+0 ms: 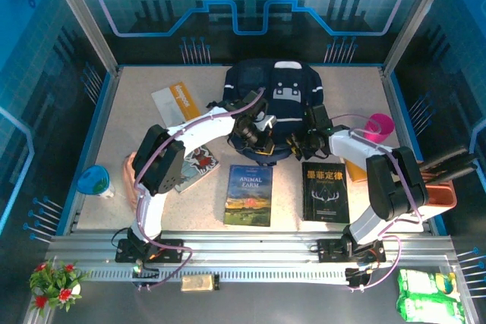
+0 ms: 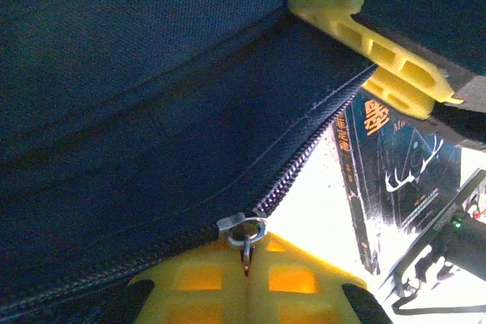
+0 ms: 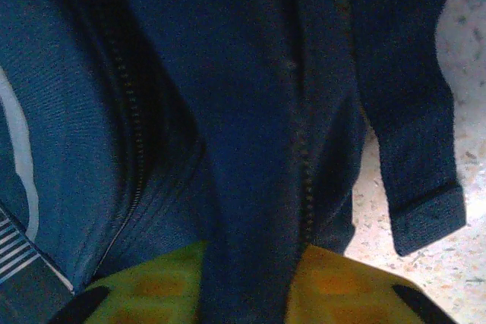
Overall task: Pack the student bag
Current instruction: Rotate the student bag at the top-center of the table.
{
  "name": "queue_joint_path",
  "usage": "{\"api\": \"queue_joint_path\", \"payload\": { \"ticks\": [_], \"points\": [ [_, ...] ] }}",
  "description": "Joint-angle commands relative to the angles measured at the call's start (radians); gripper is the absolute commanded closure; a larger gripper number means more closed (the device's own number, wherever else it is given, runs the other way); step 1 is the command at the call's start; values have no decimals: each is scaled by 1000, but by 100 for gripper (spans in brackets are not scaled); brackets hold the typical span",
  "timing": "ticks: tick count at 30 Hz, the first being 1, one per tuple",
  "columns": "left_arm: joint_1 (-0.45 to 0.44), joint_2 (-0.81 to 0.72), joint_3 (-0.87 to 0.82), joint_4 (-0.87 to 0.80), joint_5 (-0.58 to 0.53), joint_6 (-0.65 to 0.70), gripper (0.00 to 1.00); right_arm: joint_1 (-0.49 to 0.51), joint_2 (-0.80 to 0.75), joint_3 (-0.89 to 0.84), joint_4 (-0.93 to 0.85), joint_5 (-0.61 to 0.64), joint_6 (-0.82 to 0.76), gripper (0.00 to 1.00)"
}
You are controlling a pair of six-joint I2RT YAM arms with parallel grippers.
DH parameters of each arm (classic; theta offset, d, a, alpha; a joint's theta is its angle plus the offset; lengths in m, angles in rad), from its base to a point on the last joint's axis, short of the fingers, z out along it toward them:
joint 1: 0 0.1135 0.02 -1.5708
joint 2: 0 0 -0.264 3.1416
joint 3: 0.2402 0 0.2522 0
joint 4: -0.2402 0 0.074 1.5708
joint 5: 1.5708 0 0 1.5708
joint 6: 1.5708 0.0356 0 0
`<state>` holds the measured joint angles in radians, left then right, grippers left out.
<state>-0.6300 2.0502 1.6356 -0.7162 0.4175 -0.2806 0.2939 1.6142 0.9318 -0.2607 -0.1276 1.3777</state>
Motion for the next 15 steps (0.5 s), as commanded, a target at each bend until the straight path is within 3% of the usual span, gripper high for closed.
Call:
{"api": "queue_joint_path", "payload": {
  "ticks": [1,9,15],
  "points": [
    [45,-57,-16,-106,15,83,100,-12,-7,43,-83,141,-60,83],
    [162,-139,-140,-124,-92,129,100,-33,-96,71,-119,214,-179,87],
    [199,-166,-200,-111,-220,187,100,-56,-126,113,-107,180,-325,87]
  ]
}}
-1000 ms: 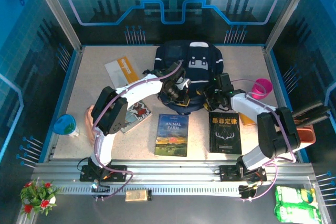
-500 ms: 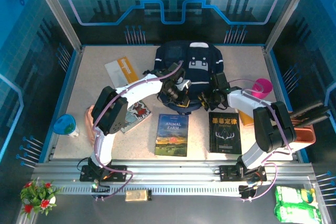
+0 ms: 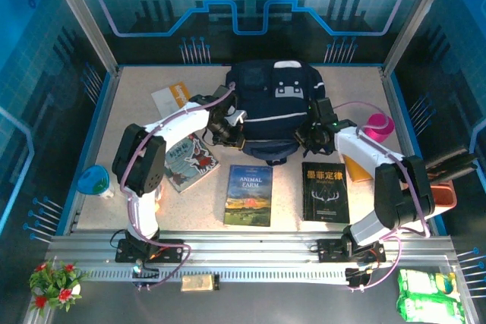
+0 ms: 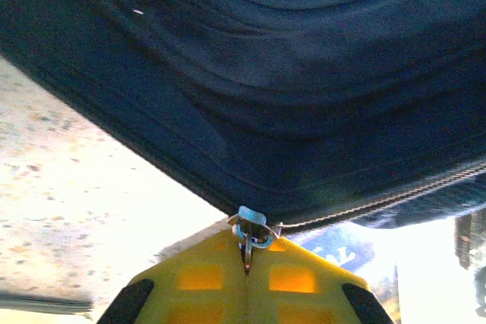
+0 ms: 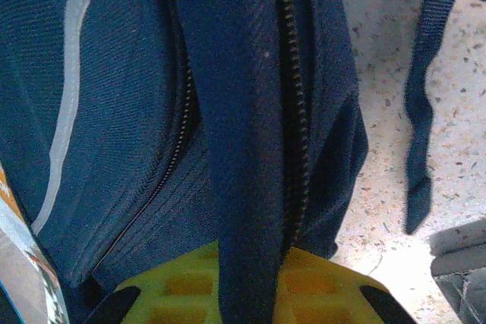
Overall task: Pack the student bag
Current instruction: Rotate the student bag at the top-center of the table.
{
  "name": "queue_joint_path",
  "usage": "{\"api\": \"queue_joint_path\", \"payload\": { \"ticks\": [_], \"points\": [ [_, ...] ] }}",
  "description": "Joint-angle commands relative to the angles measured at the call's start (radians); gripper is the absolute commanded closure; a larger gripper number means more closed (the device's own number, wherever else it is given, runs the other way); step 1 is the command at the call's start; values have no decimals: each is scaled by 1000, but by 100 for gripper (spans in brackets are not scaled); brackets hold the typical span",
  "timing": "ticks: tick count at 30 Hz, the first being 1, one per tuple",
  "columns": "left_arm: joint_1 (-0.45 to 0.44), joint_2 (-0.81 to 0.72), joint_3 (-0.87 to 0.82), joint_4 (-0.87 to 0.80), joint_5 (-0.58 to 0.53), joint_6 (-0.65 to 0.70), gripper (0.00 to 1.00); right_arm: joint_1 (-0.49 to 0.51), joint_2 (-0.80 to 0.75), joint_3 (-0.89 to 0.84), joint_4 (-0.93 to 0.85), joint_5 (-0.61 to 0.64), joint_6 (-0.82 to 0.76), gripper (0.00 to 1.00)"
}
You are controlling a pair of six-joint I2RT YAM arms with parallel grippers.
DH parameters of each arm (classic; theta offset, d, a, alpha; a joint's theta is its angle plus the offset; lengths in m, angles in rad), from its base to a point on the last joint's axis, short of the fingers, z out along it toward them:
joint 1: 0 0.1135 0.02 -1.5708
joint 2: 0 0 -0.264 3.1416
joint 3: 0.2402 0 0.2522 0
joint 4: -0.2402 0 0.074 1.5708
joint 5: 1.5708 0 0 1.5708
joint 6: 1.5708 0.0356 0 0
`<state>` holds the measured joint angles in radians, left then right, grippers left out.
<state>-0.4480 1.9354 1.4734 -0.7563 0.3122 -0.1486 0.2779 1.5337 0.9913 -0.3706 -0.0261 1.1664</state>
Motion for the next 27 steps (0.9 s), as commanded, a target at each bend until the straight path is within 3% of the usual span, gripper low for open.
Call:
{"api": "queue_joint_path", "payload": {
  "ticks": [1,9,16,21,23,27],
  "points": [
    [19,-56,-53,-54,-139,58,100,-47,-46,57,12,69,-133,86],
    [23,-27,-85,33,-148,83,100,-129,13,128,13,-40,-268,87],
    [25,-4,-77,114,-61,130,100,-167,72,159,34,-98,-319,87],
    [24,32,-60,125,-95,136,100,-183,102,182,31,-106,-336,85],
    [23,39,-47,124,-84,130,100,-184,110,200,5,-111,-343,81],
    [3,13,-75,202,84,123,100,-164,50,161,10,-97,-314,55]
  ]
}}
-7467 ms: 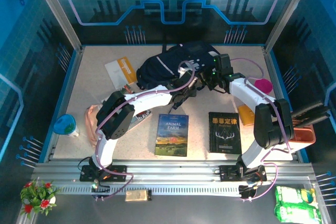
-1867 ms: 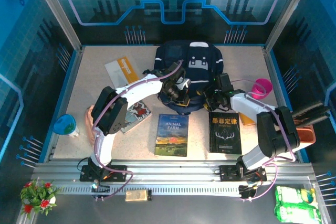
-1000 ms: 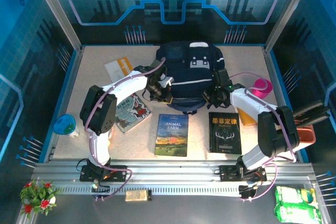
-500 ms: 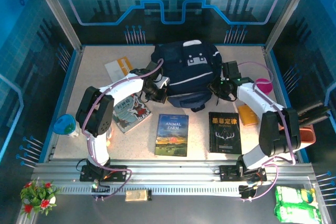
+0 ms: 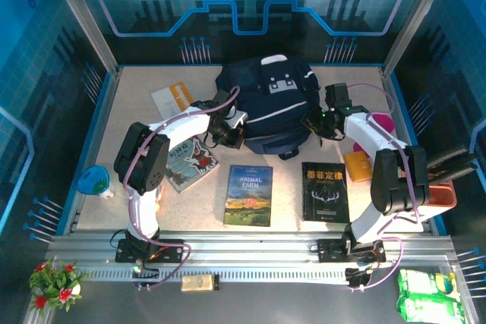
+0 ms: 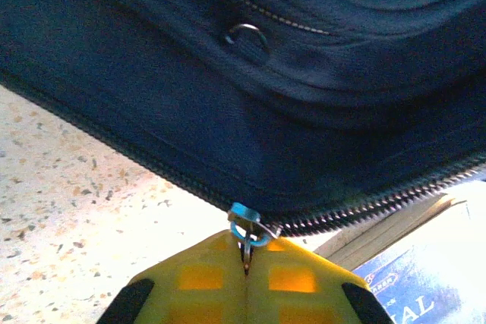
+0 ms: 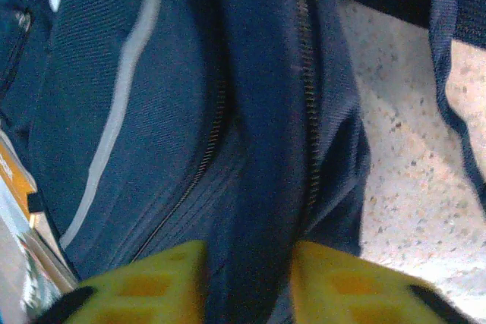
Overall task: Pack the student bag
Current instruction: Rotate the student bag at the top-center of the table.
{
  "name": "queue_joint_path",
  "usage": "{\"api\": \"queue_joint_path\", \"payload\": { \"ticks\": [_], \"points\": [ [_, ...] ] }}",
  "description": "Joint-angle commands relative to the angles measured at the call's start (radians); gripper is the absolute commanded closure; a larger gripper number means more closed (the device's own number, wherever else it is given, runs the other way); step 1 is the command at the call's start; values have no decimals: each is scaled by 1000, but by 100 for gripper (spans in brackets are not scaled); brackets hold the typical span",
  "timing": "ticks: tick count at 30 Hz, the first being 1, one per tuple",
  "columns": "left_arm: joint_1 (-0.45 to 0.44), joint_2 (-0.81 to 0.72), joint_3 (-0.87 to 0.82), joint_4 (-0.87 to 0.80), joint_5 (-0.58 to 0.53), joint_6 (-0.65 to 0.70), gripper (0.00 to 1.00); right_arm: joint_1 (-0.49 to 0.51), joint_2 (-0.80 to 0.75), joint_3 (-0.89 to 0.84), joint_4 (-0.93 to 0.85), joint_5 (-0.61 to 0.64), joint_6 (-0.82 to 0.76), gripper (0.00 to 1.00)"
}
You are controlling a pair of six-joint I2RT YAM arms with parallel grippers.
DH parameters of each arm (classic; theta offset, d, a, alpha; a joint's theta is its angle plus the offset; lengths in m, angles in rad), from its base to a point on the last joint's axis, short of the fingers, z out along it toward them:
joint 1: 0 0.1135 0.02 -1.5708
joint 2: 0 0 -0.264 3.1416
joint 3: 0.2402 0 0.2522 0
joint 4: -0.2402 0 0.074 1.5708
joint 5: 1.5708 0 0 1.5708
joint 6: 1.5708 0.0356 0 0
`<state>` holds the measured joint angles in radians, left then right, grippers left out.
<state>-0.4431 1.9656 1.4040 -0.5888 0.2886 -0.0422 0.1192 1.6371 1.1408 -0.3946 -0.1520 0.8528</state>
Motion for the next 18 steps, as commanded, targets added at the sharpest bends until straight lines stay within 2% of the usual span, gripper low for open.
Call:
{"api": "queue_joint_path", "payload": {
  "ticks": [1,3,9,15,18],
  "points": [
    [-14,-24,-14,59,139,13,100,5,-80,-14,44,44,28,49],
    [-35,-24,-10,81,166,3,100,23,-143,-58,33,90,98,40],
    [-94,18,32,106,160,-56,100,119,-245,-147,-38,161,321,23],
    [-122,50,59,106,145,-73,100,228,-198,-159,-123,168,511,17],
    [-122,52,58,100,137,-73,100,249,-165,-168,-94,153,533,16]
  ]
}}
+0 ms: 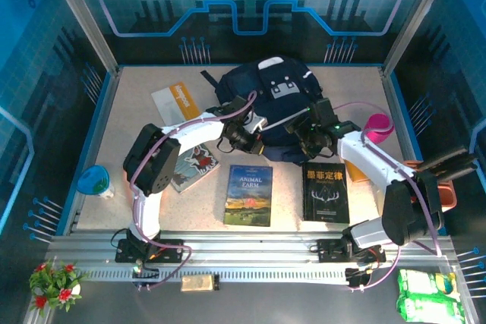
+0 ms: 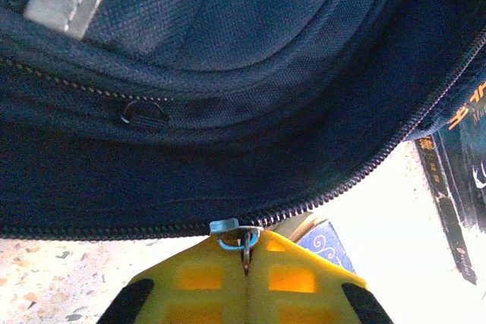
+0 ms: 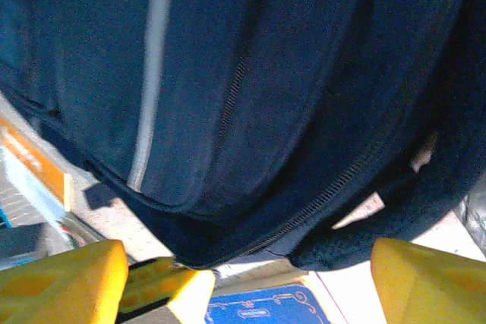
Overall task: Pack the student bag
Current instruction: Rotate the student bag at the top-center of the table.
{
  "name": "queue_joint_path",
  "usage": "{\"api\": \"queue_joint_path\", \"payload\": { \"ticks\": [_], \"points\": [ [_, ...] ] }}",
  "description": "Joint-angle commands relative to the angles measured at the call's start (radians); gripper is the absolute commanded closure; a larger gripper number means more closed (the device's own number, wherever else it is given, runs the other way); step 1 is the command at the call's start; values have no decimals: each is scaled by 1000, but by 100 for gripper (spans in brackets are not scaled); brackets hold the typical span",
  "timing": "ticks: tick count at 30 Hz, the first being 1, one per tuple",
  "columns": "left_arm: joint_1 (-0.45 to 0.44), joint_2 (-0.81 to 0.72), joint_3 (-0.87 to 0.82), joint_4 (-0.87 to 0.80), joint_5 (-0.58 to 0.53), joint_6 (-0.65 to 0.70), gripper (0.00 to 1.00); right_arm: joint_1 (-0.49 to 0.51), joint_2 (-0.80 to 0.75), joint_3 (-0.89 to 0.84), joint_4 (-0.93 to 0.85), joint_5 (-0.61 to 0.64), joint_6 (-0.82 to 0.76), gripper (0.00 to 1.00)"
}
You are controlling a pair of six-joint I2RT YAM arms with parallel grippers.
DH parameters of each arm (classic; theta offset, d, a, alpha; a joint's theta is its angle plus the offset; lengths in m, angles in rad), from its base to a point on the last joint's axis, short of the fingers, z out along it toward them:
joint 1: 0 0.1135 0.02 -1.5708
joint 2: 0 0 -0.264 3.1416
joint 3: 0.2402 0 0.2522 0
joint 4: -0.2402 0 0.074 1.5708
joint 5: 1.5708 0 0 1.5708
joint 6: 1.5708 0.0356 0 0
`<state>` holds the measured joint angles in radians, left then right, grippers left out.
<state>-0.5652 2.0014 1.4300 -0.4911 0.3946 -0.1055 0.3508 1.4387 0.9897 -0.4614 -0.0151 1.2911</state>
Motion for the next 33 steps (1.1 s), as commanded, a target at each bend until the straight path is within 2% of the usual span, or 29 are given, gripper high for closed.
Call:
{"api": "queue_joint_path", "payload": {
  "ticks": [1,8,19,23,26,30,33],
  "points": [
    [-1,16,29,-1,29,-9,100,24,39,-19,-15,16,97,16],
    [-1,17,28,-11,29,-5,100,35,88,-15,-35,46,154,17],
    [-1,17,28,-31,21,-2,100,33,190,31,-84,15,194,23],
    [-1,9,26,-42,0,8,100,25,233,56,-76,19,177,38],
    [1,-2,21,-60,-39,28,100,17,244,60,-77,35,161,53],
    [29,-11,26,-138,-216,81,100,13,217,60,-88,88,129,73],
    [87,-13,30,-171,-250,94,100,13,179,56,-86,131,99,82]
  ]
}}
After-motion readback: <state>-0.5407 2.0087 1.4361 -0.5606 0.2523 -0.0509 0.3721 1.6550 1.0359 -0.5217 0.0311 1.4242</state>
